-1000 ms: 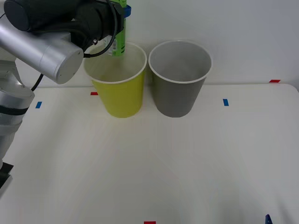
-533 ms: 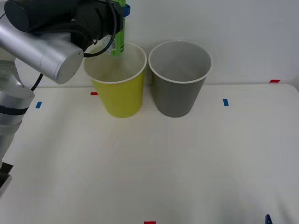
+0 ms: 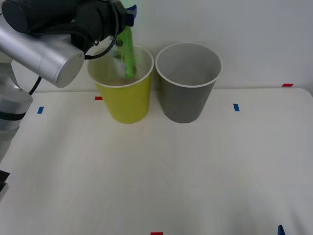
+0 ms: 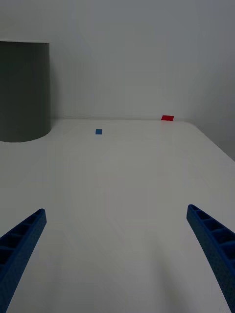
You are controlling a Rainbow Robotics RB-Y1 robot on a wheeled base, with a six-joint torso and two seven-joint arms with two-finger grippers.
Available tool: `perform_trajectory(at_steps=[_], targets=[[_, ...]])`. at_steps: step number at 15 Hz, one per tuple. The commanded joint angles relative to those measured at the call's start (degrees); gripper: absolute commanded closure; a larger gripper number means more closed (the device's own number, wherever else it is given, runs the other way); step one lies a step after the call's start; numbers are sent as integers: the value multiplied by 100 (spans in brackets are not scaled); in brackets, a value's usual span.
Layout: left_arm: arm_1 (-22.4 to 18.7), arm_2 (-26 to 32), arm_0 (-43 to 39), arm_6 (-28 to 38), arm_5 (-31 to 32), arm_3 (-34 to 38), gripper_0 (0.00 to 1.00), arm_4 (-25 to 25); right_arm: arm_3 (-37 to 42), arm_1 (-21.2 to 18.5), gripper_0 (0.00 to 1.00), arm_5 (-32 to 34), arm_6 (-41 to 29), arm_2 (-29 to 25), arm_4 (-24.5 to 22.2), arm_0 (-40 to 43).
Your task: Put cans in the gray bin and PET bottles in the light green bin.
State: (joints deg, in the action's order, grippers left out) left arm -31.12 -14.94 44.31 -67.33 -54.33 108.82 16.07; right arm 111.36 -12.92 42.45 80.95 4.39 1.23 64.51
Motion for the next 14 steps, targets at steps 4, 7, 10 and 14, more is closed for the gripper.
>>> perform_trajectory(at_steps=[4,7,10,14], targets=[[-175,0,-54,62,19,78,0,248,0,0,0,0,0,0,0,0],[-465,325,-582,10,318,720,0,221,0,0,0,0,0,0,0,0],[-746,633,-652,-52,-543,1520,0,195,0,0,0,0,0,0,0,0],[-799,1143,-2357,-175,19,2609,0,125,0,0,0,0,0,0,0,0]])
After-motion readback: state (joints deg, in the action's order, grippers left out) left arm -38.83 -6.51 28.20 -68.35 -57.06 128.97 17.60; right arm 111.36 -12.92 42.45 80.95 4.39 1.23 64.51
